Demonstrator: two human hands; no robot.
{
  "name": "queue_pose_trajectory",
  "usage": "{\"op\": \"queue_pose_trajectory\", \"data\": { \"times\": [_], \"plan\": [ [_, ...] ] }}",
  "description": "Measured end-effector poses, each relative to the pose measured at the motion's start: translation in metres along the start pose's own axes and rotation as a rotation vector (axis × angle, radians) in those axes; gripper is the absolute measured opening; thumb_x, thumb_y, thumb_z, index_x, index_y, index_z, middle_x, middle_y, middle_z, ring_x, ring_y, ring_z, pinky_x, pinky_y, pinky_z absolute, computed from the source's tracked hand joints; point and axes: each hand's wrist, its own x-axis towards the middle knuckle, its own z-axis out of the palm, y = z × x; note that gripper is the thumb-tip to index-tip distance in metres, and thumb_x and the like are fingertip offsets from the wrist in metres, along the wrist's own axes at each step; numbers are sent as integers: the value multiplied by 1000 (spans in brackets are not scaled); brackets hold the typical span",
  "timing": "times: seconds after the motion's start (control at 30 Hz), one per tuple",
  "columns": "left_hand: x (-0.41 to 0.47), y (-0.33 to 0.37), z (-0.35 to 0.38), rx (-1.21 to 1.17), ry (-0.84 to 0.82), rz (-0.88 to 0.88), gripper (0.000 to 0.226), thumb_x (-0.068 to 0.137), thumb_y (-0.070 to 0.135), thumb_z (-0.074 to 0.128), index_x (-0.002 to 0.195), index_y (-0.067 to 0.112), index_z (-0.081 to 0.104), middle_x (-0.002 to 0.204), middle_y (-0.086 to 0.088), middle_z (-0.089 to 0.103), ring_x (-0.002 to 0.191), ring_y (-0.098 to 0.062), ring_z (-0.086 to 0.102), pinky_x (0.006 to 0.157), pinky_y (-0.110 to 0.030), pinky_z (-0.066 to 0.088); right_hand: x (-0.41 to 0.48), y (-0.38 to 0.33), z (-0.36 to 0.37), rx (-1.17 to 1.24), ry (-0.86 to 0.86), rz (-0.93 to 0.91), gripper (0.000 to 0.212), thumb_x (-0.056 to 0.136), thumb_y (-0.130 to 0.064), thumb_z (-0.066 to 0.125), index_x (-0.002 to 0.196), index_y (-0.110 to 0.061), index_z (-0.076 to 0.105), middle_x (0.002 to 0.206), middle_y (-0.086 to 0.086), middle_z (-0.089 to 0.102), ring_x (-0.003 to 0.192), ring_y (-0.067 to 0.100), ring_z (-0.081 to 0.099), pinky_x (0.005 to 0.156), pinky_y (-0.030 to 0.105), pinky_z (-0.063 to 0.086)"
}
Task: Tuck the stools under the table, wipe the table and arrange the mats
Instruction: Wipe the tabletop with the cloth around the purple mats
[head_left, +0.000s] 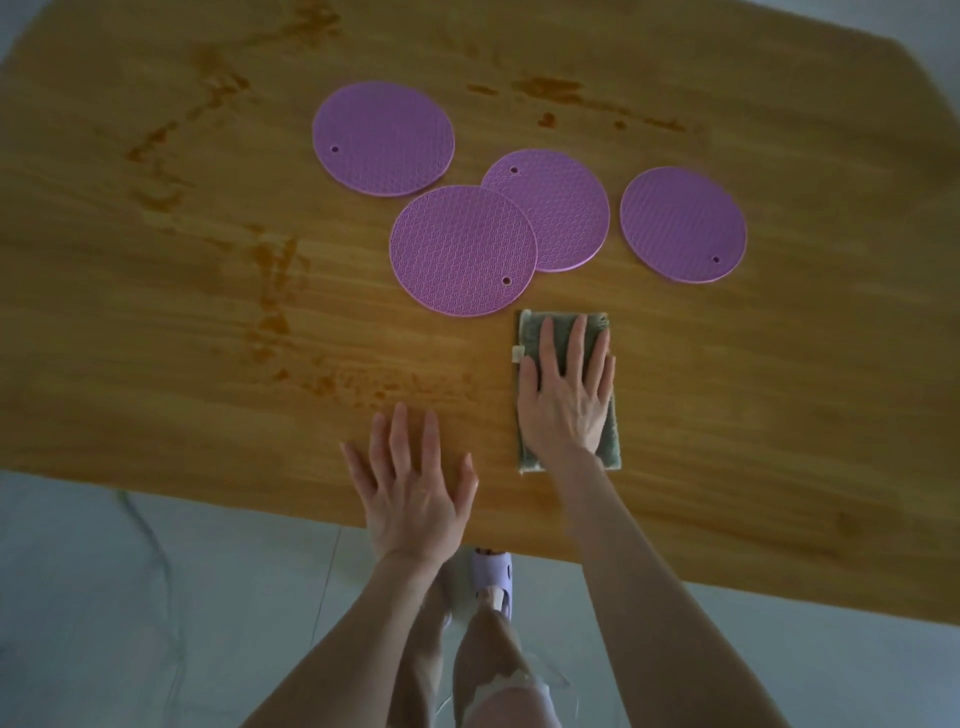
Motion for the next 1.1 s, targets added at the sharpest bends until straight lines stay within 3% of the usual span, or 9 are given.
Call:
{"op": "queue_pose_trajectory", "data": {
  "times": [0.13, 0.33, 0.4, 0.53, 0.73, 0.87, 0.97, 1.1],
  "plan": [
    [-1, 0, -1, -8, -2, 2, 64, 87, 55, 36, 134, 12, 46, 143, -20, 39, 135, -39, 29, 110, -64, 14, -36, 24, 1, -37, -14, -160, 58, 96, -53, 11, 150, -33, 10, 160, 1, 5, 147, 27, 1, 116, 37, -5],
    [-1, 0, 0, -23, -10, -3, 62, 88, 53, 36, 134, 13, 47, 143, -19, 38, 134, -39, 30, 111, -63, 12, 15, 29, -9, -31, -27, 75, 57, 98, -51, 11, 151, -33, -1, 160, 3, -9, 146, 27, -12, 118, 42, -7],
    [0, 0, -1, -24, 1, -11, 63, 88, 53, 36, 133, 12, 49, 142, -20, 38, 133, -39, 32, 111, -63, 12, 20, 11, -8, -10, -25, 26, 56, 100, -49, 14, 151, -32, -2, 160, 4, -9, 145, 29, -14, 117, 42, -9],
    [-3, 13, -7, -44, 54, -2, 58, 90, 50, 38, 131, 10, 48, 137, -21, 44, 129, -38, 34, 109, -65, 16, -6, 29, -7, -23, -16, -176, 57, 96, -52, 11, 149, -32, 8, 160, 4, 7, 147, 30, 2, 117, 39, -2],
    [-9, 55, -1, -72, -68, -3, 56, 89, 53, 36, 131, 17, 46, 139, -16, 42, 127, -35, 36, 108, -65, 19, 54, 68, -28, -53, -23, -30, 58, 99, -50, 14, 152, -29, 4, 160, 5, -3, 146, 29, -7, 118, 41, -4],
    [-11, 55, 7, -16, -107, 19, 59, 92, 57, 26, 132, 17, 44, 139, -16, 39, 129, -36, 34, 108, -67, 13, 71, 52, -26, -22, -2, -97, 56, 100, -47, 18, 152, -30, 5, 160, 3, -4, 146, 29, -11, 117, 39, -8],
    [-11, 57, 7, 2, -123, 13, 62, 93, 59, 18, 132, 17, 42, 139, -16, 39, 129, -37, 32, 107, -68, 13, 52, 70, -26, -49, -10, -188, 60, 95, -54, 9, 151, -31, 10, 160, 1, 2, 147, 27, -5, 116, 36, -8],
    [-11, 58, 5, 0, -132, 3, 63, 93, 59, 15, 131, 16, 42, 138, -16, 39, 130, -37, 32, 107, -68, 13, 64, 82, -30, -63, -29, -142, 61, 95, -54, 9, 151, -32, 7, 160, 1, -1, 147, 25, -6, 116, 36, -8]
  ]
}}
